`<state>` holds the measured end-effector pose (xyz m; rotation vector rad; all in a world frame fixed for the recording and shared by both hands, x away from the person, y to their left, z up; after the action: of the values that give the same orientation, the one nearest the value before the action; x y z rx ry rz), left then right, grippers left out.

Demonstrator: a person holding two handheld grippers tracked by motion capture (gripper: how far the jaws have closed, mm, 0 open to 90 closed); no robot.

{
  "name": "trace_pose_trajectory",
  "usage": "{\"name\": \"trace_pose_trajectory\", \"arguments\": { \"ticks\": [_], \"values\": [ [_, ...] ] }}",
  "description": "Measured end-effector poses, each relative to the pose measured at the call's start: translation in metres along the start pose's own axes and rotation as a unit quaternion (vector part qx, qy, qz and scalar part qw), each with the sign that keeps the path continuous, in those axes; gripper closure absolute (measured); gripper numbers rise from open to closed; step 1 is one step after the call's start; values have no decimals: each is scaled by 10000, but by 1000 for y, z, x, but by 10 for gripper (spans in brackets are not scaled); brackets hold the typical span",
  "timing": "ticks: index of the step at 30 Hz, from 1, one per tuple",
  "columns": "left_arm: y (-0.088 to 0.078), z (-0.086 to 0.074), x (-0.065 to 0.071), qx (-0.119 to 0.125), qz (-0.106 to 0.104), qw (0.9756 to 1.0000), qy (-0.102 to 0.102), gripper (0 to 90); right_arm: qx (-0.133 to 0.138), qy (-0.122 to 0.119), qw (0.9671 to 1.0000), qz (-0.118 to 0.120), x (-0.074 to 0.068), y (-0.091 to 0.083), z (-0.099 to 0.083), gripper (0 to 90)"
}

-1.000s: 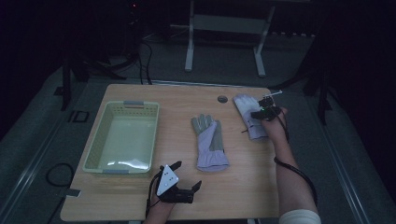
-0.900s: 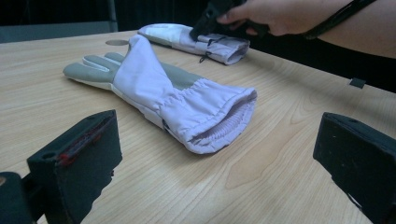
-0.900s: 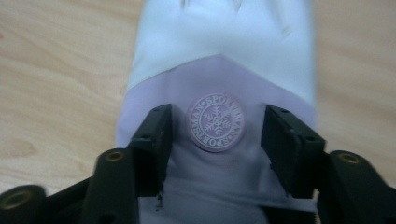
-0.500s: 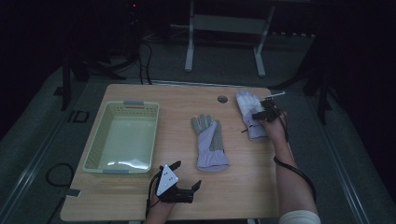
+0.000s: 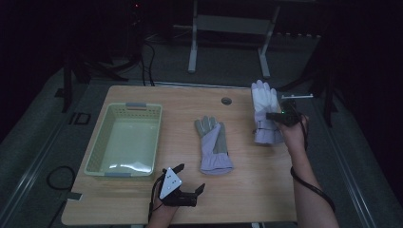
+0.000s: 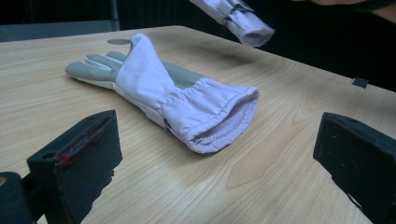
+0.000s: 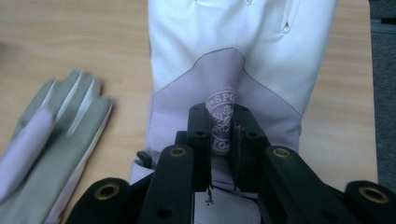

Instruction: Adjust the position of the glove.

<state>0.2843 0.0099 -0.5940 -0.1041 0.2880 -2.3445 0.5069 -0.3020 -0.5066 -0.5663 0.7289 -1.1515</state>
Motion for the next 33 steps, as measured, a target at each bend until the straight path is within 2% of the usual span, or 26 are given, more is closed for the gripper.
{"name": "trace_pose_trajectory", "arguments": {
  "ticks": [2,3,5,6,8,15,18,20,21,22,27,31,33],
  "values": [
    [0,0,0,2,-12,10000,4,11,9,-46,9999,-105,-5,-10,-9,798],
    [0,0,0,13,-24,10000,6,11,13,-153,9997,-189,-7,-15,-14,798],
    [0,0,1,16,-20,10000,34,11,94,-119,9994,-297,-10,-30,-26,798],
    [0,0,1,16,-17,10000,48,11,160,4,9995,-276,-10,-35,-30,798],
    [0,0,1,20,-10,10000,54,11,136,-9,9995,-280,-11,-39,-35,798],
    [0,0,1,25,-44,10000,36,11,272,278,9979,-509,-10,-63,-64,797],
    [0,0,1,20,-50,10000,54,11,347,359,9976,-470,-13,-72,-72,797],
    [0,0,2,36,-90,9999,41,11,384,181,9977,-538,-17,-78,-78,795],
    [0,0,2,30,-92,9999,43,11,406,189,9976,-536,-19,-81,-81,795],
    [0,0,2,29,-92,9999,48,11,516,385,9969,-451,-18,-85,-86,795],
    [0,0,2,19,-86,9999,54,11,425,434,9968,-517,-14,-78,-95,795],
    [0,0,2,36,-89,9999,59,11,360,403,9959,-724,-7,-64,-103,795],
    [0,0,2,33,-90,9999,46,11,246,409,9963,-710,-6,-53,-107,794]
  ]
}}
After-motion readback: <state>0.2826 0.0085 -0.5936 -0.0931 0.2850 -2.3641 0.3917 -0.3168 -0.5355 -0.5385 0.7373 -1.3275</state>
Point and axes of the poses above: each handheld gripper's, and its own axes: y roughly forward along the jaws, z roughly out of its top, x roughly to its right, the point moved 8 cm from there along y, roughly forward along the jaws, and after that the axes turned 7 degrees about y, right-handed, at the moved point
